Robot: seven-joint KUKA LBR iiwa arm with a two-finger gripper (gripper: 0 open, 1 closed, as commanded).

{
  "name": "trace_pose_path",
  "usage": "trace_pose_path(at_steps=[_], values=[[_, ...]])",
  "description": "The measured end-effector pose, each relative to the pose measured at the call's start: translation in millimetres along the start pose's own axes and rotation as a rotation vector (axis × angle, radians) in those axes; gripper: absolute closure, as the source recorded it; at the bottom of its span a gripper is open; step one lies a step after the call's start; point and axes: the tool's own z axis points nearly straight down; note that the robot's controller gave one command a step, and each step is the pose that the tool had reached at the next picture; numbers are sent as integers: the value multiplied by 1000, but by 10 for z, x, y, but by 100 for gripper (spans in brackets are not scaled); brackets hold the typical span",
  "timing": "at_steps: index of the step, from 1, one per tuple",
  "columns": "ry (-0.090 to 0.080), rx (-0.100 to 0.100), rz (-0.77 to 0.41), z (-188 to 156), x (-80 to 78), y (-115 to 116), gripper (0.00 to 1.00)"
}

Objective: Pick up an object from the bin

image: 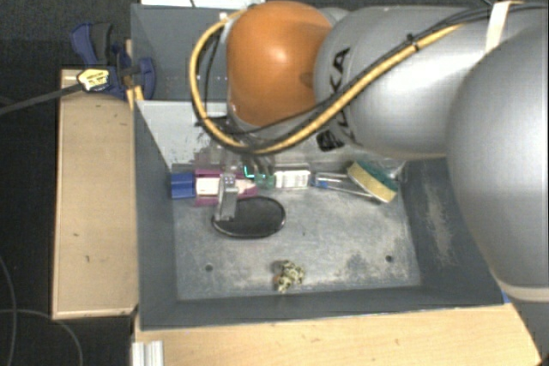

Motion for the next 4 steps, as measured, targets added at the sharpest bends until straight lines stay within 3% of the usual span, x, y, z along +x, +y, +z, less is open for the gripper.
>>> trace_pose_path(at_steps=[1, 2, 3, 4], values=[[-14, -3, 177, 1283, 229, -796, 0], [-9, -1, 278, 974, 329, -1013, 0], [-9, -3, 451, 904, 379, -646, 0], [-4, 1, 626, 1297, 359, -1011, 0]])
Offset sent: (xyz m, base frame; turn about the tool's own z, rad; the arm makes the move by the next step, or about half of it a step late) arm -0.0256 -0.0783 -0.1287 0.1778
